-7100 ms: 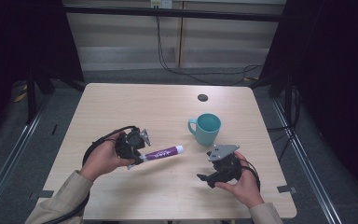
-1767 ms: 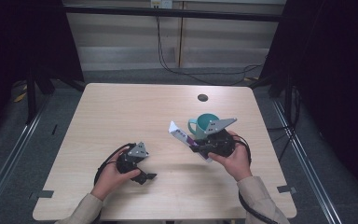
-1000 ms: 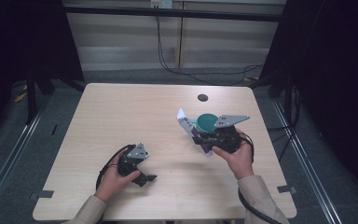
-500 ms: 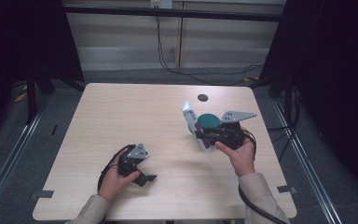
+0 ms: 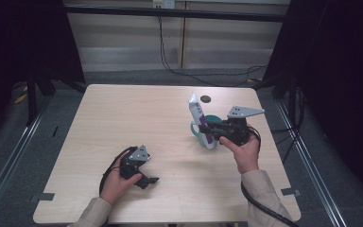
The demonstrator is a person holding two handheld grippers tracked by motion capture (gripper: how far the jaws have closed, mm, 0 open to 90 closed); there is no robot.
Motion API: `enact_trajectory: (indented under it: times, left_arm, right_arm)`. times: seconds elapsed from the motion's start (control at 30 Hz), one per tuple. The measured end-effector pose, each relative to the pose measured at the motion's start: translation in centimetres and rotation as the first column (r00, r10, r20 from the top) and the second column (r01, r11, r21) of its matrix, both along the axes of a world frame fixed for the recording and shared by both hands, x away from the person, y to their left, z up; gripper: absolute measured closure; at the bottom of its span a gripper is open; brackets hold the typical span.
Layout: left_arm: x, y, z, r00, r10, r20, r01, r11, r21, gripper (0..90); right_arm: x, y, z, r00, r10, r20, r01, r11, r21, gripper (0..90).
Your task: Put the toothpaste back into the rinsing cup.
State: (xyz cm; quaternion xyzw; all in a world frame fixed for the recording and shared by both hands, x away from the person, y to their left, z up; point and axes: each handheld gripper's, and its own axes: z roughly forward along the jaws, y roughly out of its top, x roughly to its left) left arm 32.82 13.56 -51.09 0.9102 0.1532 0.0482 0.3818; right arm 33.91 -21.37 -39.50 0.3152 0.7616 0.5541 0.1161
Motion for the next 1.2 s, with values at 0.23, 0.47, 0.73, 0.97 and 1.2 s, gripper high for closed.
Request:
enact_trajectory:
  times: [0.23, 0.47, 0.73, 0.97, 1.2]
  left_arm:
    - [0.0, 0.0, 0.0, 1.0, 0.001, 0.0, -0.001, 1.0, 0.0, 1.6]
    - [0.0, 0.0, 0.0, 1.0, 0.0, 0.0, 0.0, 1.0, -0.001, 1.6]
    - [0.0, 0.0, 0.0, 1.0, 0.001, 0.002, -0.001, 1.0, -0.003, 1.7]
    - [0.0, 0.0, 0.0, 1.0, 0.002, 0.001, -0.002, 1.0, -0.005, 1.7]
    - [0.0, 0.0, 0.0, 1.0, 0.003, 0.001, -0.003, 1.0, -0.006, 1.7]
  right_arm:
    - [0.6, -0.5, 0.4, 0.9998, -0.014, 0.015, 0.013, 0.999, 0.051, 72.4]
    - [1.2, -0.6, 1.0, 0.9992, -0.026, 0.032, 0.024, 0.998, 0.065, 72.4]
    - [2.0, -0.4, 1.3, 0.9987, -0.033, 0.038, 0.03, 0.997, 0.076, 72.4]
    - [2.8, -0.3, 1.6, 0.9976, -0.048, 0.051, 0.042, 0.993, 0.107, 72.4]
    - [3.5, -0.5, 1.8, 0.9956, -0.07, 0.062, 0.061, 0.99, 0.127, 72.4]
